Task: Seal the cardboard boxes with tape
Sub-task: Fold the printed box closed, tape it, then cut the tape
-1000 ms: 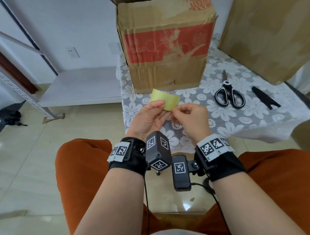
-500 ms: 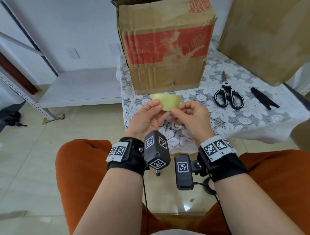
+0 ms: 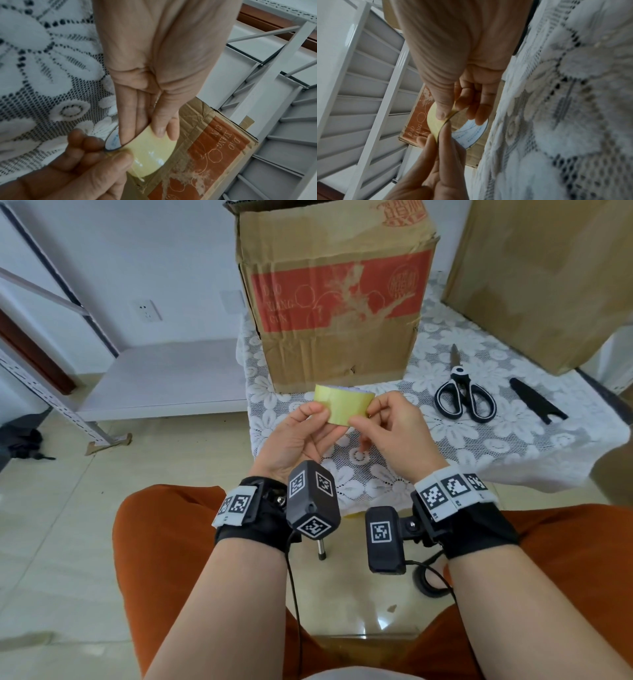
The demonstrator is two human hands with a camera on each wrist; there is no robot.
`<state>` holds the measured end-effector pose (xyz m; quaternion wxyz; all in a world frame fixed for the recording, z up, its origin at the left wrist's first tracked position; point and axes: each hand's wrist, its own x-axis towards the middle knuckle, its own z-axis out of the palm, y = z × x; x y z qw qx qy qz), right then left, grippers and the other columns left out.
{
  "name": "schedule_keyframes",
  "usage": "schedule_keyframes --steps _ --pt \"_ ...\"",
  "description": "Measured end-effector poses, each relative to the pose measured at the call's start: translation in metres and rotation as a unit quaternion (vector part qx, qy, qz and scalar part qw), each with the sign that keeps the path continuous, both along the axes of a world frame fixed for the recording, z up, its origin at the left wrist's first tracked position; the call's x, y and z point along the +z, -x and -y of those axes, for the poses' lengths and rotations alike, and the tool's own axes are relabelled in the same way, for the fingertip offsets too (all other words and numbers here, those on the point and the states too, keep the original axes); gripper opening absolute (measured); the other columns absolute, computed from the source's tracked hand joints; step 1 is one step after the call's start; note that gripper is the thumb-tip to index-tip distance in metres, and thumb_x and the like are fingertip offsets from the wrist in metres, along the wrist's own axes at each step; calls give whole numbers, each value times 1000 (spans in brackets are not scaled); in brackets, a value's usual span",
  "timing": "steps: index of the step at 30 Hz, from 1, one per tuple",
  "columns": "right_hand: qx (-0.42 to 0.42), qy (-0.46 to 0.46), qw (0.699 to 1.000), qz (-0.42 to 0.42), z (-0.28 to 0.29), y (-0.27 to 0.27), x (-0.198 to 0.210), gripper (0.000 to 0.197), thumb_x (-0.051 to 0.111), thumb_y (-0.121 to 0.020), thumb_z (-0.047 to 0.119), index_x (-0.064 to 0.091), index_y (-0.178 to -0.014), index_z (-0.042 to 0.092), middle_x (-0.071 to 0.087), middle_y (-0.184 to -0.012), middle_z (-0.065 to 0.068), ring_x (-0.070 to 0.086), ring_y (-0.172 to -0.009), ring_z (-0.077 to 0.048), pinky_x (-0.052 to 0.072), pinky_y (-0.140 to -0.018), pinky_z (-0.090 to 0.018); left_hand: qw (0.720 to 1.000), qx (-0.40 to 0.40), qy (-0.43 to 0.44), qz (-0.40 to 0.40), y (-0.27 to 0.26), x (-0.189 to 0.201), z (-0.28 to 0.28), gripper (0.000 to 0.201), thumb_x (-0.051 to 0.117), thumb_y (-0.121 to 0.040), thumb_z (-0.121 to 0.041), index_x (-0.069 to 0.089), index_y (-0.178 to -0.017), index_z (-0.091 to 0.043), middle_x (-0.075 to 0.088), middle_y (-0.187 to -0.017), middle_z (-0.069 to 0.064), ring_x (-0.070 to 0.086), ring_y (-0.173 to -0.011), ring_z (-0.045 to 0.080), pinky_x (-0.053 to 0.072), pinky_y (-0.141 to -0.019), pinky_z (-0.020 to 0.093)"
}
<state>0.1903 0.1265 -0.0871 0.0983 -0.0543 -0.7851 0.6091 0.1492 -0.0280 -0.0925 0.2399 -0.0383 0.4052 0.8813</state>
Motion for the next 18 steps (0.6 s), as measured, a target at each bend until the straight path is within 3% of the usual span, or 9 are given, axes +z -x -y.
schedule_keyframes --steps 4,7,14,18 --pt "-6 7 1000 0 0 1 -4 22 76 -79 20 56 -88 15 62 -80 -8 66 -75 -28 57 -73 -37 1000 26 -11 13 1 -2 -2 20 48 -94 8 58 -81 -4 71 -76 13 73 -68 21 61 -73 33" --pt "-41 19 999 -9 2 0 -6 29 84 -68 22 62 -83 11 62 -74 -4 63 -70 -23 55 -69 -34 999 30 -7 10 1 -4 -4 21 48 -94 9 58 -80 -4 70 -70 9 71 -65 18 59 -76 34" --pt "-131 -16 990 -51 8 3 -8 12 81 -72 15 75 -81 11 72 -75 -2 69 -72 -19 57 -74 -42 998 39 -32 25 -4 -9 -7 24 49 -91 11 56 -73 -4 69 -70 14 73 -71 26 55 -85 42" --pt "-134 -85 984 -77 15 -1 -9 4 74 -80 14 75 -80 11 68 -71 4 65 -72 -15 54 -77 -36 998 43 -47 29 -4 -10 -8 30 51 -89 12 61 -67 -4 70 -72 15 73 -73 29 55 -84 43"
